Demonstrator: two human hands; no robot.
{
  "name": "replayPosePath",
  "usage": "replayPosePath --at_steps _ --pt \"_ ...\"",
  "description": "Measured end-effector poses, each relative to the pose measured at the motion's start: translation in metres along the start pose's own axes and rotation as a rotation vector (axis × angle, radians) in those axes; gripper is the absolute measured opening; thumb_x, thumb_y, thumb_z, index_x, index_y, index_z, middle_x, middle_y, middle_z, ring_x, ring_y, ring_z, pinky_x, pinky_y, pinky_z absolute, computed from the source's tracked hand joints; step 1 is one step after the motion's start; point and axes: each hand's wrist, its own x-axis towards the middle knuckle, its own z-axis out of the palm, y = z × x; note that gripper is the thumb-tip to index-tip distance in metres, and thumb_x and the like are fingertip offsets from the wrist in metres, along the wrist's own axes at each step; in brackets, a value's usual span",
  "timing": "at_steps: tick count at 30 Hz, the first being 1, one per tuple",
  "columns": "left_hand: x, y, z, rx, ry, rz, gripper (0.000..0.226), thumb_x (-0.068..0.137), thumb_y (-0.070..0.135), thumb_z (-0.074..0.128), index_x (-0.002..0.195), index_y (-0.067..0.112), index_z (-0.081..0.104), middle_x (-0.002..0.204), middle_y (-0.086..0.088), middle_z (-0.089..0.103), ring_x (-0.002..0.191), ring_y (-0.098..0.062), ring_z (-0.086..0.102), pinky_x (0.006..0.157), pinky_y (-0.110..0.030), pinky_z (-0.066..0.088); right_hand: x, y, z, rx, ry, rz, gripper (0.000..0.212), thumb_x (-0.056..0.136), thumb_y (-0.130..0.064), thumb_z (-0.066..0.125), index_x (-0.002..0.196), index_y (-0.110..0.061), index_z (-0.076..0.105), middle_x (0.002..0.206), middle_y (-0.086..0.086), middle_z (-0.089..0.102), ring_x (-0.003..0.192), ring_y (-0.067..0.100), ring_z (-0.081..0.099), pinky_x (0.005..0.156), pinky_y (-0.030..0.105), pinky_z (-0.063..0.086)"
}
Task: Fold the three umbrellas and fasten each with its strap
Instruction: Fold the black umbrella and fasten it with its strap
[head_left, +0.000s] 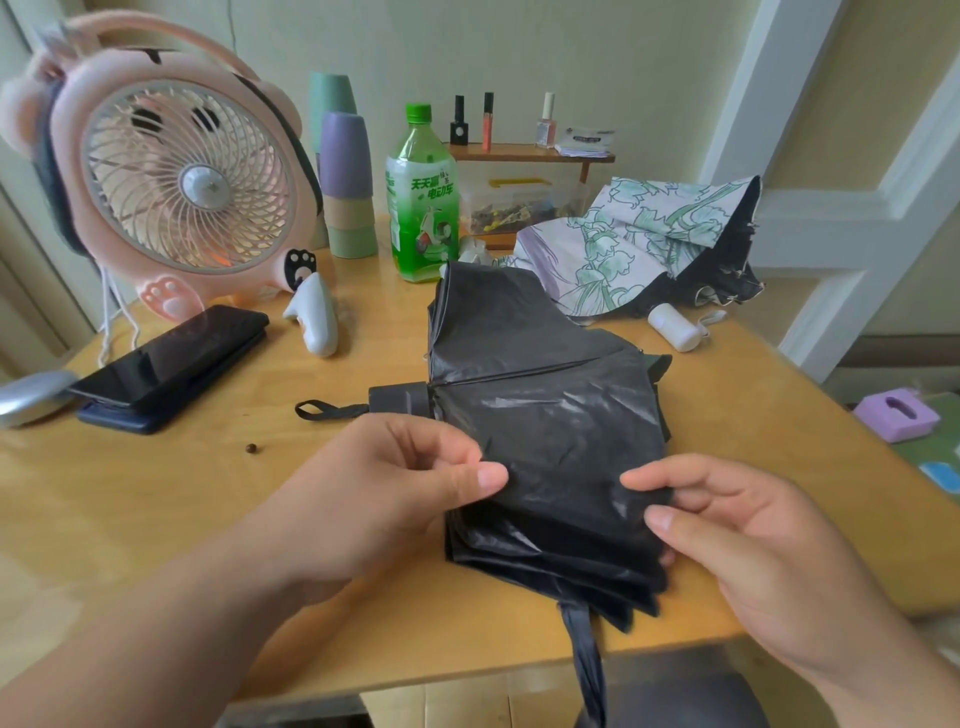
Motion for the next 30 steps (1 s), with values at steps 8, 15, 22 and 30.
replayPosePath --at_steps 8,15,22,30 --pt "-0.008 -0.006 -0.007 0.017 -0.003 -0.054 0.026 0.071 0.033 0.086 0.069 0.014 0.069 0.060 -0.001 0.052 0.052 -0.014 0.041 0.049 -0.022 0.034 -0.007 -0.005 0.003 -0.234 0.026 0.022 0.041 0.089 0.001 0.069 0.088 -0.039 0.080 0.079 0.008 0.075 0.076 0.032 0.067 0.072 0.033 0.055" --pt "-0.016 -0.009 -0.003 0.683 0.184 0.435 0.029 0.099 0.054 0.051 0.088 0.030 0.061 0.106 0.014 0.056 0.103 -0.012 0.055 0.088 -0.018 0.039 -0.015 -0.015 0.011 -0.392 -0.014 0.118 0.036 0.086 0.006 0.072 0.074 -0.026 0.082 0.063 -0.016 0.061 0.052 -0.002 0.053 0.054 0.006 0.037" --pt "0.060 0.011 0.004 1.283 -0.251 0.361 0.070 0.099 0.067 0.028 0.161 0.039 0.013 0.170 0.012 0.004 0.156 -0.009 -0.005 0.127 -0.043 0.003 -0.016 -0.034 0.010 -0.591 -0.121 0.213 0.026 0.091 -0.010 0.072 0.080 -0.033 0.079 0.070 -0.024 0.063 0.062 -0.007 0.057 0.060 0.007 0.041" --pt "0.038 -0.010 0.014 1.357 -0.461 0.313 0.069 0.095 0.069 0.008 0.158 0.047 -0.009 0.163 0.024 -0.025 0.143 0.004 -0.037 0.120 -0.033 -0.024 0.012 -0.053 0.000 -1.126 0.164 -0.100 0.021 0.092 -0.042 0.061 0.111 -0.042 0.070 0.092 -0.027 0.069 0.084 0.000 0.062 0.071 0.022 0.052"
